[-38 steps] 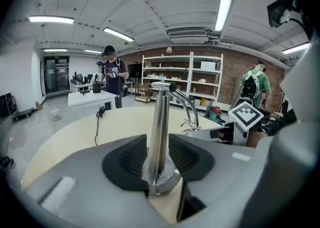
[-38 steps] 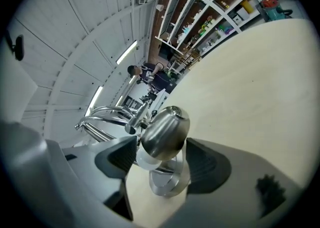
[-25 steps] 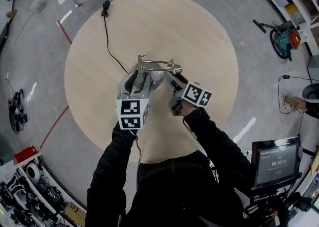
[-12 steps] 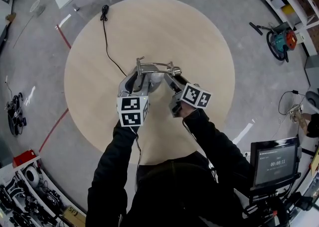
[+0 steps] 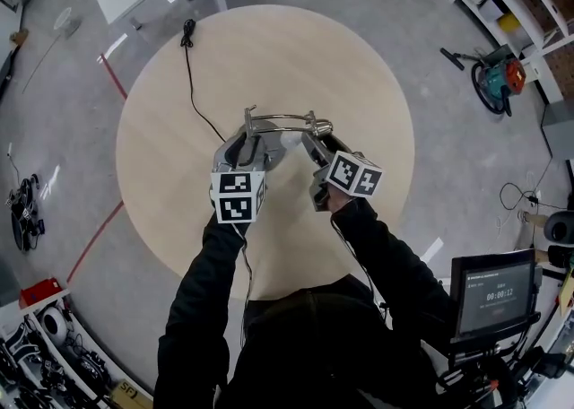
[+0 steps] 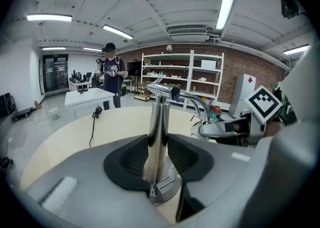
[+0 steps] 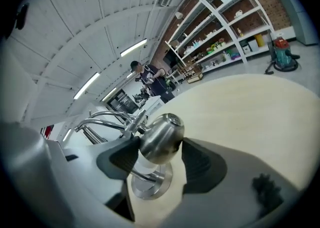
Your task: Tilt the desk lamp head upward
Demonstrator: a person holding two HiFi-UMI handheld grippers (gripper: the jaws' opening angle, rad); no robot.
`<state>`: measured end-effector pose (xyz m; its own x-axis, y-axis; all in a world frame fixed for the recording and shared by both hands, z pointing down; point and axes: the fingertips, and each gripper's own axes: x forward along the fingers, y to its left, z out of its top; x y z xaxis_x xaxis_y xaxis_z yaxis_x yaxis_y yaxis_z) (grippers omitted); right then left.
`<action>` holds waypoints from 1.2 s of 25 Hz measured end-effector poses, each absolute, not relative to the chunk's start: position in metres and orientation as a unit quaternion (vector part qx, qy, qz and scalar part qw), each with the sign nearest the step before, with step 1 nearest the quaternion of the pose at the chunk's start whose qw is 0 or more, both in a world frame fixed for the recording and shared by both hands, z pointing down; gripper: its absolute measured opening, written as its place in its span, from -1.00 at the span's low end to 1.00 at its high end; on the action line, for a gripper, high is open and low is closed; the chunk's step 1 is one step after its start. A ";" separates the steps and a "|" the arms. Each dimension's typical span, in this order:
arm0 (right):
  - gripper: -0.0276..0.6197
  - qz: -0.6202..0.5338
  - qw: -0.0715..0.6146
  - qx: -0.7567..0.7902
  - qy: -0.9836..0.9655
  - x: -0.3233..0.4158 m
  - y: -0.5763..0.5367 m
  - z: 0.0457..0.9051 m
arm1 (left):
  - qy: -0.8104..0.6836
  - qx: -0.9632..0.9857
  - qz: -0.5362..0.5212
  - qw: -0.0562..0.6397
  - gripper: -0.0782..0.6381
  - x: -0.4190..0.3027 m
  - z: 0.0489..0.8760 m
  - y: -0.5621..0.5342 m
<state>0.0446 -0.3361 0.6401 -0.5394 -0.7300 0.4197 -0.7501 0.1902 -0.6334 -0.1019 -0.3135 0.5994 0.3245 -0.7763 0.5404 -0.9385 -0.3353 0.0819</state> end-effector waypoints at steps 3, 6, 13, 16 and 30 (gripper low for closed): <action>-0.04 0.388 0.025 0.492 -0.779 0.050 -0.330 0.612 | -0.544 0.790 0.208 0.192 -0.43 -0.105 0.586 -0.306; -0.05 0.365 0.038 0.498 -0.786 0.055 -0.330 0.595 | -0.547 0.787 0.207 0.195 -0.43 -0.106 0.582 -0.305; -0.06 0.326 0.062 0.513 -0.791 0.069 -0.320 0.571 | -0.556 0.790 0.224 0.128 -0.42 -0.100 0.558 -0.290; -0.07 0.301 0.078 0.521 -0.795 0.071 -0.326 0.564 | -0.551 0.795 0.219 0.131 -0.42 -0.100 0.559 -0.293; -0.08 0.189 0.153 0.543 -0.804 0.082 -0.344 0.517 | -0.542 0.804 0.187 0.158 -0.42 -0.093 0.565 -0.307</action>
